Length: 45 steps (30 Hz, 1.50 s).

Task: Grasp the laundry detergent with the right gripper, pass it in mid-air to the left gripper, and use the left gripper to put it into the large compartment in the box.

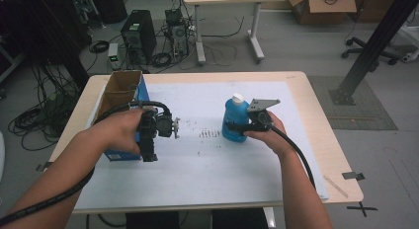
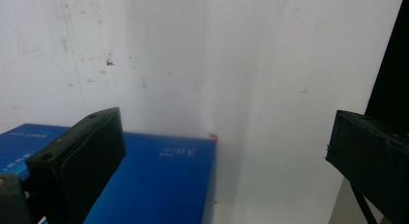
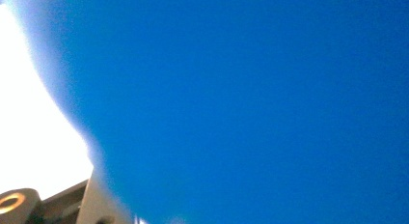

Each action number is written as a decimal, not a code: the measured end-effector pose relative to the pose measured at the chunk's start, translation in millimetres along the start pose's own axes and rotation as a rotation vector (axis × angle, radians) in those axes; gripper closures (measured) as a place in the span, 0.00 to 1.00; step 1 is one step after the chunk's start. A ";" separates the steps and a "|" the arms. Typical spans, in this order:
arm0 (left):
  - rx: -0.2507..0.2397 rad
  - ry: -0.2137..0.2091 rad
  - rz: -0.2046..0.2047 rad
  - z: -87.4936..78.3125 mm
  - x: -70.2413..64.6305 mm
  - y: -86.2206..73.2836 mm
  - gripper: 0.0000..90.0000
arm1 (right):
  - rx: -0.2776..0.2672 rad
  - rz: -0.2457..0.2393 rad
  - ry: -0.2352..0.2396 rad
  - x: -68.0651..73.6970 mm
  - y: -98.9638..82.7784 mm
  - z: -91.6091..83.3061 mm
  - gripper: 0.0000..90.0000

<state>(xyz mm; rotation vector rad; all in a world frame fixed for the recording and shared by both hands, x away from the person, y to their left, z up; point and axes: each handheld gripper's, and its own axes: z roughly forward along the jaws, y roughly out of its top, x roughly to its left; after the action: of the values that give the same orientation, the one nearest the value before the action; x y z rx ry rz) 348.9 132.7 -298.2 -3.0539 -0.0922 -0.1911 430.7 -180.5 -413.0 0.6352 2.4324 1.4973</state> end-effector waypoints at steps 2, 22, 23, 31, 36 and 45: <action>0.004 -0.002 0.000 -0.5 0.3 0.7 0.00 | -0.001 -0.005 0.002 0.3 -0.2 -0.1 0.49; 0.001 0.030 0.009 -22.9 2.3 6.8 0.00 | -0.003 -0.059 0.008 13.6 27.0 -27.7 0.50; 0.003 0.034 0.009 -25.0 2.6 6.6 0.00 | -0.003 -0.065 0.009 14.8 30.0 -30.5 0.50; -0.002 0.035 0.001 -33.3 3.2 7.1 0.00 | 0.009 -0.122 0.039 30.8 56.7 -54.7 0.50; -0.008 0.026 -0.004 -41.0 3.3 6.7 0.00 | 0.001 -0.155 0.095 43.8 64.5 -60.7 0.50; -0.009 0.035 -0.002 -51.6 2.4 7.0 0.00 | 0.057 -0.225 0.160 66.3 64.5 -53.8 0.50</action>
<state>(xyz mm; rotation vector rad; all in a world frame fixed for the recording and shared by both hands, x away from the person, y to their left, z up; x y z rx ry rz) 345.5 121.5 -247.4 -3.0582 -0.0919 -0.2456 366.6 -167.2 -328.3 0.2478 2.5712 1.4411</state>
